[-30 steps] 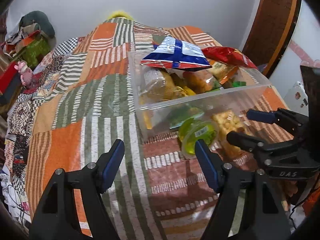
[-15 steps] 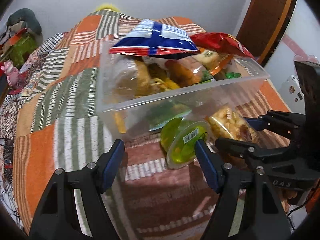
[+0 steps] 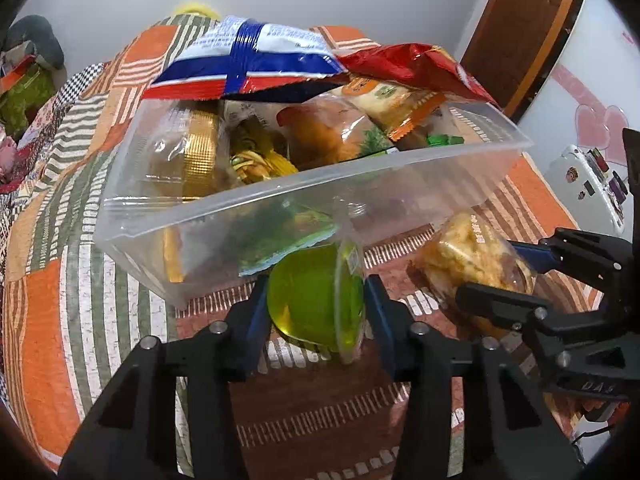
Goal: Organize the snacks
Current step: 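Lower the jelly cup and cookie pack into the box and open both tools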
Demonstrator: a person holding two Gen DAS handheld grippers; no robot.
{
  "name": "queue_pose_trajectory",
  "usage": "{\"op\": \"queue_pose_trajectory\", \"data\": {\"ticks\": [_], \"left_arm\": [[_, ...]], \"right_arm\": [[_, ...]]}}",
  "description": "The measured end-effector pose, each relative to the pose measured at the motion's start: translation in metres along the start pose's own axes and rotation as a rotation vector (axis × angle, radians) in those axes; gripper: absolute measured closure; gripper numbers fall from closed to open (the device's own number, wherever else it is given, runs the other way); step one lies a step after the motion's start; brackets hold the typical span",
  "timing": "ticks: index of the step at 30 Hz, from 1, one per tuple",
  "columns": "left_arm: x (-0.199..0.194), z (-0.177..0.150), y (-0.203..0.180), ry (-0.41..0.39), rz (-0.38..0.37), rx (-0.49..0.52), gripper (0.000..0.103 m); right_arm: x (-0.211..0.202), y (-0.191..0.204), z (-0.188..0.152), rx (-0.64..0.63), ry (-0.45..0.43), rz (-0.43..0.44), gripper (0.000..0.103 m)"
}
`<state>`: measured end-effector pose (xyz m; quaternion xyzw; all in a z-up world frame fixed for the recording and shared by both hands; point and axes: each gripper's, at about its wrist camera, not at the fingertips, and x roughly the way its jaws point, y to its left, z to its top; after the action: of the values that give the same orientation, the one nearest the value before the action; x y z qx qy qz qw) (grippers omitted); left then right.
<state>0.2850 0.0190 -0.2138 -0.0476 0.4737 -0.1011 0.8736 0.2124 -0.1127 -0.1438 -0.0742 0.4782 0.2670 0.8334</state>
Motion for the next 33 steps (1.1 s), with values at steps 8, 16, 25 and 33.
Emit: {"op": "queue_pose_trajectory", "data": {"ticks": [8,16,25,33], "left_arm": [[-0.023,-0.001,-0.003,-0.051,-0.006,0.019,0.063],[-0.059,0.003,-0.009,-0.132,0.000,0.028,0.063],[-0.084,0.027,-0.007,-0.228,0.005,0.015,0.063],[-0.076,0.044,0.005,-0.242,0.022,-0.022,0.063]], "right_arm": [[-0.009,-0.003,-0.002,0.040,-0.032,0.014,0.061],[-0.029,0.001,0.008,0.037,-0.097,0.021,0.061],[-0.044,0.007,0.027,0.025,-0.171,0.040,0.061],[-0.051,0.013,0.041,0.001,-0.213,0.053,0.073]]}}
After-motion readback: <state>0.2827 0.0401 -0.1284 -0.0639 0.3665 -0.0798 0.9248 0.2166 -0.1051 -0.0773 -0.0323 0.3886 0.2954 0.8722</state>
